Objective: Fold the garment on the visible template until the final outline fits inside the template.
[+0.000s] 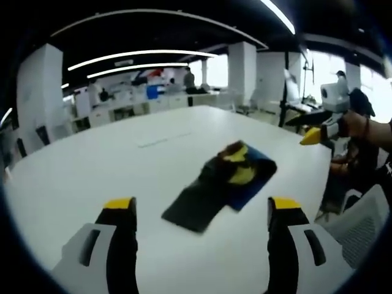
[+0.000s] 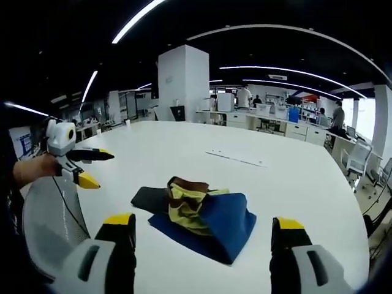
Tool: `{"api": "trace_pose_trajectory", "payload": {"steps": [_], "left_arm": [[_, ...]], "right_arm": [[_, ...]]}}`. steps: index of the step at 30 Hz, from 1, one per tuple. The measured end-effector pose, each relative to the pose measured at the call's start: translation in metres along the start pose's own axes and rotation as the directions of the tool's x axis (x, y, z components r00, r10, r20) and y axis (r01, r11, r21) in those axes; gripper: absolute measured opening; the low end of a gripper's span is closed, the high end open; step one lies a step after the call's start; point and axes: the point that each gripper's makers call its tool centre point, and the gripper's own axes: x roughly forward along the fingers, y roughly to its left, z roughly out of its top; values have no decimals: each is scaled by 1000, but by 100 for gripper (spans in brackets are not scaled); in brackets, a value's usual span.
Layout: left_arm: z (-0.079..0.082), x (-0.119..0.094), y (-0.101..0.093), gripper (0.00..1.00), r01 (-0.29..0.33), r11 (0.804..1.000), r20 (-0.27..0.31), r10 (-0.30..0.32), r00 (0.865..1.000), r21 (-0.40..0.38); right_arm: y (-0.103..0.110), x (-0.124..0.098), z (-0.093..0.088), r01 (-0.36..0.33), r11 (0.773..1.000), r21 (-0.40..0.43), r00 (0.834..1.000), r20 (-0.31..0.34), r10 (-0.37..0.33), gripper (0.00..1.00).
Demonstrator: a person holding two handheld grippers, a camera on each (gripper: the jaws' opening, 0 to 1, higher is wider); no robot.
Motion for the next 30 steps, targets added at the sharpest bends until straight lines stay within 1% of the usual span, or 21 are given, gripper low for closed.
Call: {"api": "trace_pose_trajectory", "payload": {"steps": [2, 5, 7, 9, 12, 15, 16, 19, 21, 25, 27, 30], "left_arm": [[-1, 5, 0, 82, 14, 1000, 3, -14, 1000, -9], [-1, 11, 0, 82, 27, 1000, -1, -27, 1000, -7], [0, 15, 2, 80, 34, 999, -2, -34, 999, -6], [-1, 20, 4, 79, 37, 999, -4, -37, 999, -11], [0, 26, 5, 78, 45, 999, -6, -45, 999, -14], [5, 32, 6, 77, 61, 998, 17, -61, 998, -26], [6, 34, 7, 77, 61, 998, 17, -60, 998, -27], [6, 42, 12, 75, 62, 998, 8, -62, 998, -24], [7, 46, 12, 74, 70, 997, 11, -70, 998, -37], [7, 55, 12, 71, 90, 994, 14, -90, 996, -57], [6, 61, 12, 68, 99, 993, 10, -99, 995, -59], [6, 70, 14, 65, 106, 993, 4, -106, 994, -48]], "right_arm": [[2, 5, -3, -9, 1000, -3, 1000, -12, 9, 89], [4, 10, -3, -16, 1000, 2, 1000, -13, 16, 88], [3, 15, -3, -13, 1000, 0, 1000, -6, 13, 87], [3, 20, -6, -27, 1000, 0, 999, -26, 27, 84], [-1, 27, -7, -27, 1000, -5, 999, -33, 27, 82], [-4, 36, -7, -48, 998, 34, 998, -37, 49, 79], [-4, 38, -7, -53, 998, 38, 998, -36, 54, 77], [-6, 46, -8, -57, 998, 26, 997, -41, 58, 74], [-7, 50, -9, -54, 998, 19, 997, -50, 55, 73], [-8, 57, -11, -62, 998, -2, 996, -61, 61, 66], [-8, 61, -12, -64, 998, -9, 996, -64, 63, 64], [-9, 66, -15, -70, 997, -21, 995, -69, 68, 59]]}}
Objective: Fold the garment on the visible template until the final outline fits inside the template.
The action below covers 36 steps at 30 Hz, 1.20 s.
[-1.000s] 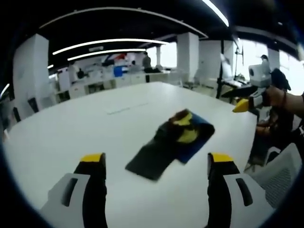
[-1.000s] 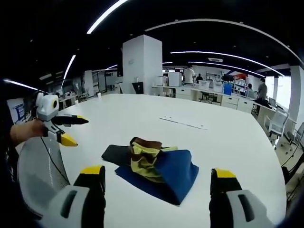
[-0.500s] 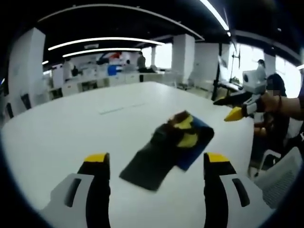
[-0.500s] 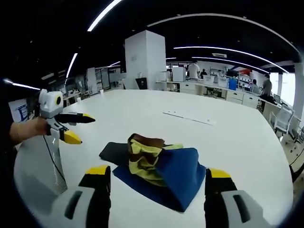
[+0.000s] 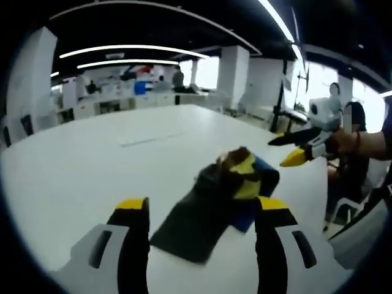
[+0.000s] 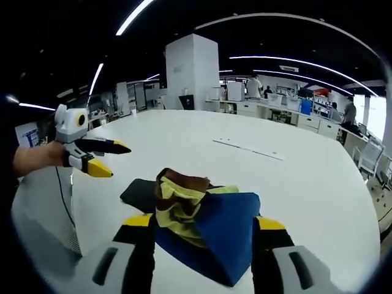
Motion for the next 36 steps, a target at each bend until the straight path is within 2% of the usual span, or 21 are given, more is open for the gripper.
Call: {"api": "trace_pose_trajectory", "payload": {"steps": [6, 12, 18, 20, 23, 27, 36], "left_arm": [[3, 14, 6, 60, 13, 1000, 6, -13, 1000, 9], [3, 27, 13, 49, 22, 1000, 2, -22, 1000, 4], [0, 40, 17, 46, 37, 999, -15, -37, 999, 13], [-2, 44, 18, 45, 45, 999, -22, -44, 999, 16], [-3, 52, 19, 43, 61, 998, -29, -61, 998, 12], [-6, 63, 18, 38, 103, 994, -56, -101, 993, 44], [-8, 80, 14, 36, 170, 982, -76, -164, 984, 82]], "right_arm": [[0, 10, -2, -9, 1000, -2, 1000, 0, 9, 50], [3, 20, -5, -26, 999, -24, 1000, -14, 25, 42], [4, 25, -8, -18, 996, -89, 999, -30, 15, 32], [3, 27, -10, -8, 989, -145, 999, -43, 2, 28], [4, 27, -10, -13, 992, -129, 999, -38, 8, 26], [6, 30, -13, -21, 994, -110, 999, -45, 16, 23], [7, 34, -15, -7, 993, -121, 999, -42, 2, 15]]}}
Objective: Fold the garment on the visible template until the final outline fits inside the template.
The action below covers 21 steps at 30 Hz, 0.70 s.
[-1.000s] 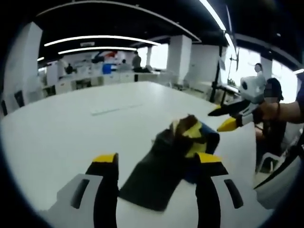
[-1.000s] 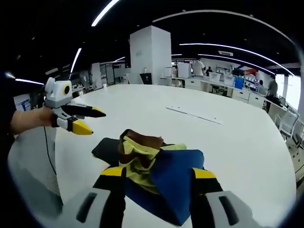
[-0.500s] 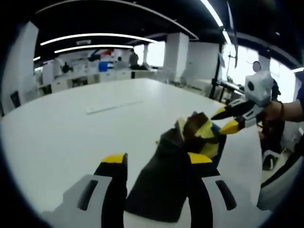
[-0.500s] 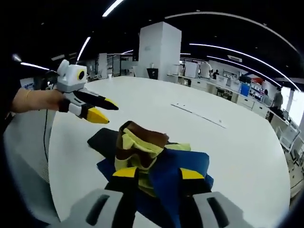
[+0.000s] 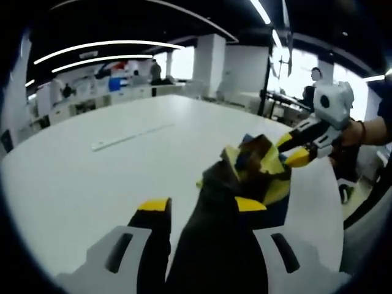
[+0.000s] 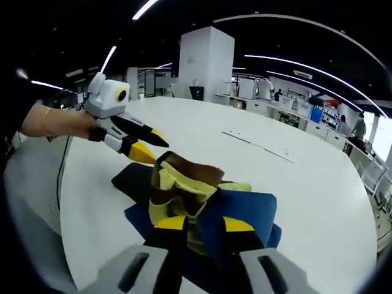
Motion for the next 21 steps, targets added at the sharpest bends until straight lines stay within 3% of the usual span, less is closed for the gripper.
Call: {"api": "trace_pose_trajectory", "payload": {"steps": [7, 12, 21], "left_arm": [[0, 15, -4, 34, 61, 998, -1, -61, 998, 4], [-3, 22, -12, 27, 138, 990, -25, -137, 990, 30], [-6, 34, -15, 22, 198, 979, -59, -195, 979, 41]], "right_arm": [[-1, 1, -1, 9, 1000, -12, 1000, -4, -9, 12], [2, 2, -3, 4, 1000, -17, 1000, -12, -4, 9], [7, 5, -9, 1, 997, -72, 999, -53, -5, 6]]}}
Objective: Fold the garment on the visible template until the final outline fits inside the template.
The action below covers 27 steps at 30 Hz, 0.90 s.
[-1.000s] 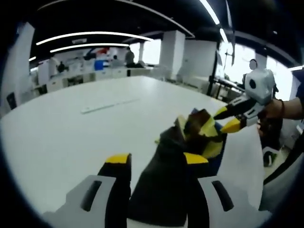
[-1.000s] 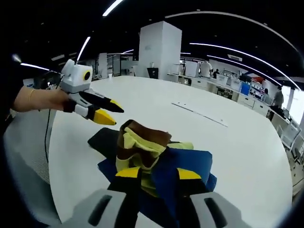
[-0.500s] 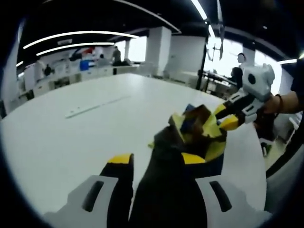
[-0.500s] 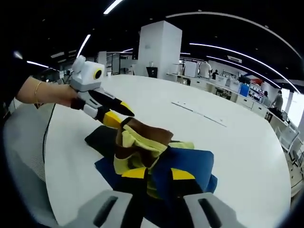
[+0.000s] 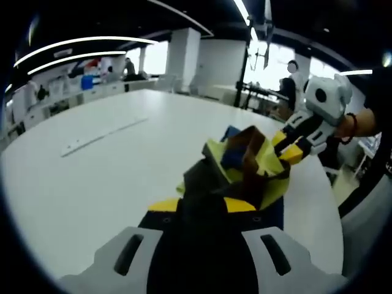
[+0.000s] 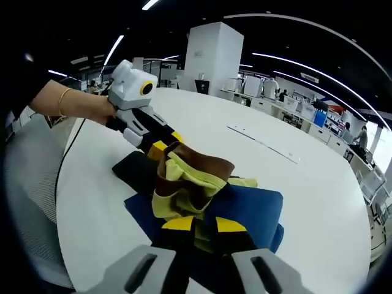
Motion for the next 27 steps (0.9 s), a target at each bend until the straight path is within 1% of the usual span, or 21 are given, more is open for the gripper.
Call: {"api": "trace_pose_trajectory", "payload": {"steps": [4, 5, 8, 9, 13, 17, 20, 22, 27], "left_arm": [[-4, 3, -4, 16, 48, 999, -29, -48, 998, 9], [-6, 4, -4, 15, 59, 998, -45, -59, 997, 10], [-10, 6, -6, 12, 80, 996, -68, -78, 995, 28], [-11, 8, -6, 12, 84, 996, -72, -82, 994, 22], [-14, 10, -5, 9, 98, 995, -86, -96, 992, 16], [-19, 14, -7, 4, 130, 991, -106, -128, 986, 11], [-24, 17, -11, 0, 155, 988, -133, -152, 979, 18], [-24, 18, -12, 0, 156, 987, -140, -150, 979, 32], [-25, 19, -10, 0, 156, 987, -145, -149, 978, 38]], "right_arm": [[-1, 1, -2, 6, 1000, -3, 1000, -11, -6, 3], [-2, 2, -3, 10, 1000, -4, 1000, -16, -10, 2], [-4, 1, -4, 15, 1000, 18, 1000, -18, -15, 0], [-4, 1, -3, 11, 1000, 28, 1000, -14, -11, 0], [-3, 1, -4, 9, 1000, 25, 1000, -17, -8, 0], [-3, 1, -5, 10, 999, 43, 1000, -19, -9, 0], [-3, 2, -5, 14, 999, 49, 1000, -18, -13, 0], [-4, 2, -6, 18, 999, 50, 1000, -20, -17, 0], [-6, 3, -7, 30, 998, 56, 999, -19, -29, 0]]}}
